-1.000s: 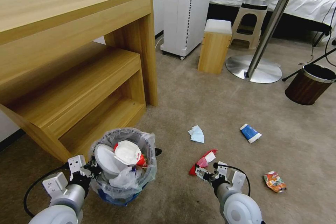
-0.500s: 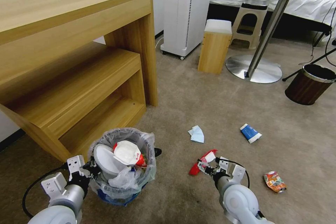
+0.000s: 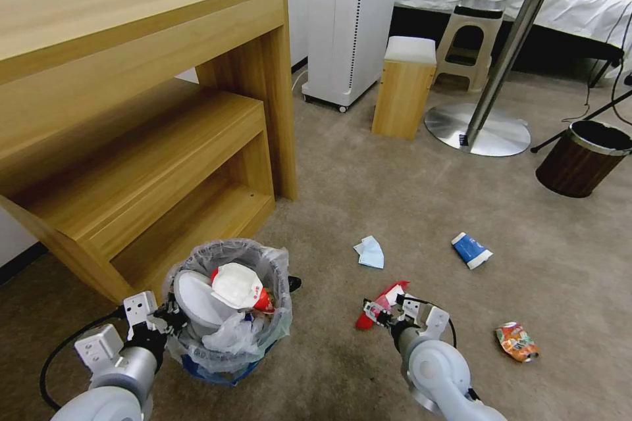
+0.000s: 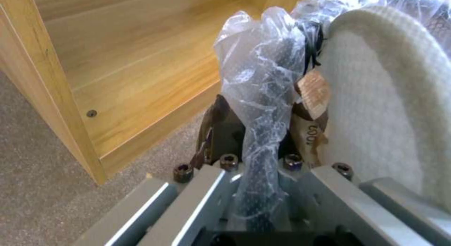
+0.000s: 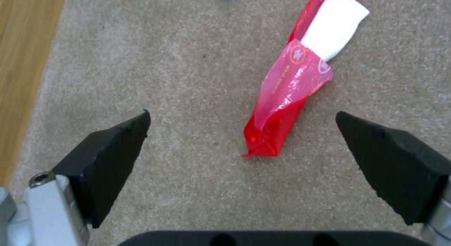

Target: Pick up the trash bin and place the garbage on the floor into it.

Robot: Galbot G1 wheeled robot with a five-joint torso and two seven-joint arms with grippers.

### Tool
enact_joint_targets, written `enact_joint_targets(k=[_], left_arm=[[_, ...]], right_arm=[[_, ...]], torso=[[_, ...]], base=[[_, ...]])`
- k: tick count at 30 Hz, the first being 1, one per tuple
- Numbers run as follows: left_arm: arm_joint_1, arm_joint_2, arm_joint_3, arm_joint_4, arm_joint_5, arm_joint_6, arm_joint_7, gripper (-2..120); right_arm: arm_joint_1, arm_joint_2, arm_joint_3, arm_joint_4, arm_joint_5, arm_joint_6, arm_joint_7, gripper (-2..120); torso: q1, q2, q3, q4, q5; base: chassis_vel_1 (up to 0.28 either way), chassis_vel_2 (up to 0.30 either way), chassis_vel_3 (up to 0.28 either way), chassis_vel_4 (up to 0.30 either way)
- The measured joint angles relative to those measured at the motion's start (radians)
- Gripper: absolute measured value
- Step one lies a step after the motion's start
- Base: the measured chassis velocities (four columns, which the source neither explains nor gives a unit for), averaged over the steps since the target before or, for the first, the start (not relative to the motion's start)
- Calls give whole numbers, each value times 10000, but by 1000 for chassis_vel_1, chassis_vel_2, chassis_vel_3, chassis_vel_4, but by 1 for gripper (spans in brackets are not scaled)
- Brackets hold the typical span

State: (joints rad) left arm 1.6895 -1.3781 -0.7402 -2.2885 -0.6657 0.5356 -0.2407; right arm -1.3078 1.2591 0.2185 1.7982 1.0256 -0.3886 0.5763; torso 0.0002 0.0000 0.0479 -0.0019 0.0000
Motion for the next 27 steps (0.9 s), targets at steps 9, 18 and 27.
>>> enact_joint_targets(k=[9,18,27], left_arm=[[-6,5,-13,10,-3,-74,5,1],[-8,45,-37,101,-45,-113,28,1],[-82,122,-64,180,-169,-126,27,1]], right_arm=[[220,296,-18,-519,-200,79,-98,100],[509,538,69,-1051,-382,200,-193,100],[826,646,172,-1626,-489,306,-273,100]], torso=[[0,0,0,0,1],[0,0,0,0,0],[0,0,0,0,0]], base=[[0,0,0,0],[0,0,0,0],[0,0,0,0]])
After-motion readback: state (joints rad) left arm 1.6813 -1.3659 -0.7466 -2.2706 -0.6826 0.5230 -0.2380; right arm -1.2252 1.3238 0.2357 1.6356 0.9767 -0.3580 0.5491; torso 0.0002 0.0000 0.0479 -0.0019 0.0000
